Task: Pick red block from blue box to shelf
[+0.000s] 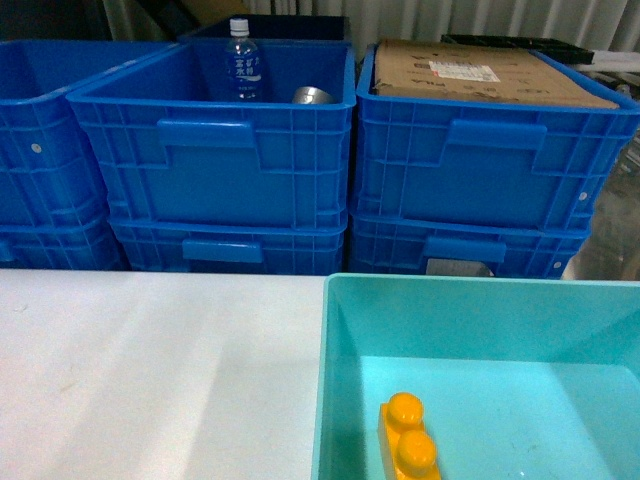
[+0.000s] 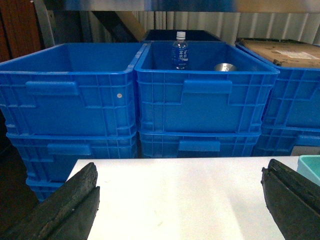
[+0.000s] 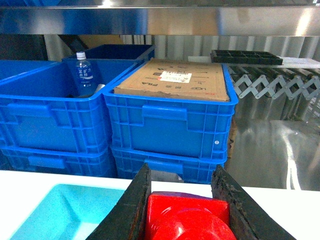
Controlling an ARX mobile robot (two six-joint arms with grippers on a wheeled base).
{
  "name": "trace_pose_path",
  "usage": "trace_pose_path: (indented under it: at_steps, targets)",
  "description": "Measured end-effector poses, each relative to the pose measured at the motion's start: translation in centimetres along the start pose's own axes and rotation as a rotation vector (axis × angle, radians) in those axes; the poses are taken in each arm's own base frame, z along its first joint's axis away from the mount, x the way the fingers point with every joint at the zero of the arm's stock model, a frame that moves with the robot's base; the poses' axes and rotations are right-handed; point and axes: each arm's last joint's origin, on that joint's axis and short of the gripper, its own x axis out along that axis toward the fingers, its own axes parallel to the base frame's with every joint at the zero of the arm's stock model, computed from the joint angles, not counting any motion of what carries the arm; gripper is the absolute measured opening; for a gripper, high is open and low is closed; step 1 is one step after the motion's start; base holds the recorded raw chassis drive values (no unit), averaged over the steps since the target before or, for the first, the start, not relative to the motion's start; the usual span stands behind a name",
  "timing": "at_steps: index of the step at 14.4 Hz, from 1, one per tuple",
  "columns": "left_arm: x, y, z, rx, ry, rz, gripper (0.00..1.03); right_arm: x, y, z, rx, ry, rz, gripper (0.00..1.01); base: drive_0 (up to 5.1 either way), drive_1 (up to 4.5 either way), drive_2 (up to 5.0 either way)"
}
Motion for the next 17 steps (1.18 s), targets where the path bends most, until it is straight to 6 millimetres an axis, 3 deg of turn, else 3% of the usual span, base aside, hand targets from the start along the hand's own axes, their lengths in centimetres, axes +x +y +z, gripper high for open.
trace_pose_path:
  at_steps: [17]
  targets:
    - [0.00,0.00,0.00,0.000,0.000,0.000,0.98,0.13,-0.14,-0.01,-0.001,-0.002,-0.038,0.28,0.0,0.00,0.0]
